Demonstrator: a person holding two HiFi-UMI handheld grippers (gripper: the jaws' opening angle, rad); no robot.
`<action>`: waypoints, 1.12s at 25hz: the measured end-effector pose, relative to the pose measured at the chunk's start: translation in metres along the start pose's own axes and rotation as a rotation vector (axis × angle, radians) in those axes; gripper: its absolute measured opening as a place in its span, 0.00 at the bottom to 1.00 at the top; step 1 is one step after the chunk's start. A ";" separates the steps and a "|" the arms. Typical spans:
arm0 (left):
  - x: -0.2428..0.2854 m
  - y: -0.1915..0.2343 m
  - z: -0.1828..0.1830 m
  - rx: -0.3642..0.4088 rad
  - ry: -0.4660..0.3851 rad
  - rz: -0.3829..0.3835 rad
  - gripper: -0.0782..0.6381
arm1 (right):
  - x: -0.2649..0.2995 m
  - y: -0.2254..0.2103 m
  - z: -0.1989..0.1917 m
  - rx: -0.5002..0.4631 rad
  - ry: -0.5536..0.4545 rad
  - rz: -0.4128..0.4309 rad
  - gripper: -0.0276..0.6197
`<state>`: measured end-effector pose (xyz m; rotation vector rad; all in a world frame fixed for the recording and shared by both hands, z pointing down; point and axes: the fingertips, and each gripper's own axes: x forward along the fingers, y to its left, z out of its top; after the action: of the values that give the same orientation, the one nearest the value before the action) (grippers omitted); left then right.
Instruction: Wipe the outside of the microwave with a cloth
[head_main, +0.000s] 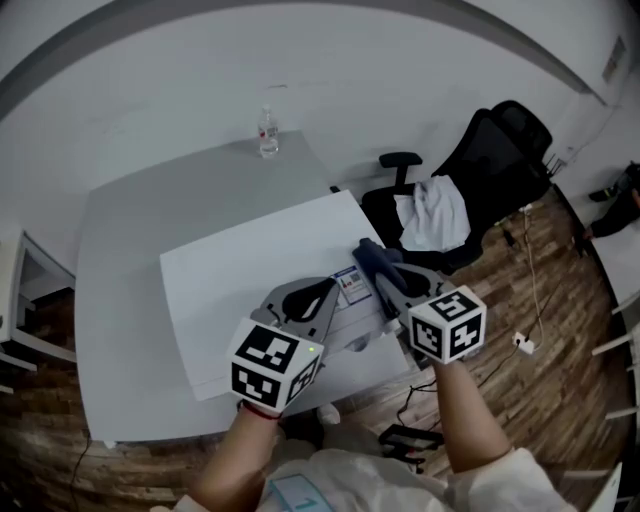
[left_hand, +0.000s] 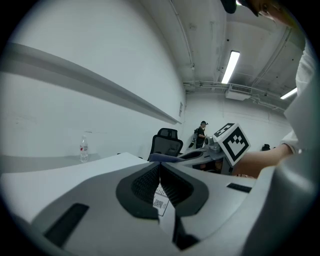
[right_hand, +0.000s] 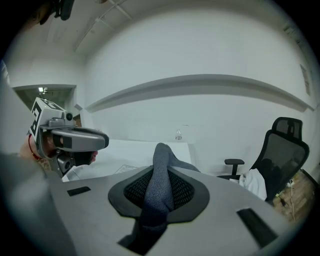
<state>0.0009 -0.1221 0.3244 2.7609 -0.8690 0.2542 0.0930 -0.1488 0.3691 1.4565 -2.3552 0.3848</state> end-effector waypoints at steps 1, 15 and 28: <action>0.008 -0.005 -0.001 0.011 0.015 -0.009 0.11 | 0.002 0.000 -0.003 -0.008 0.015 0.003 0.16; 0.028 -0.015 -0.009 0.011 0.046 -0.023 0.11 | 0.014 0.013 -0.017 -0.231 0.135 -0.072 0.16; 0.003 -0.002 -0.007 -0.009 0.021 -0.023 0.11 | 0.014 0.016 -0.018 -0.228 0.144 -0.142 0.16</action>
<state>0.0039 -0.1199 0.3313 2.7530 -0.8301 0.2733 0.0759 -0.1457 0.3902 1.4259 -2.0917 0.1712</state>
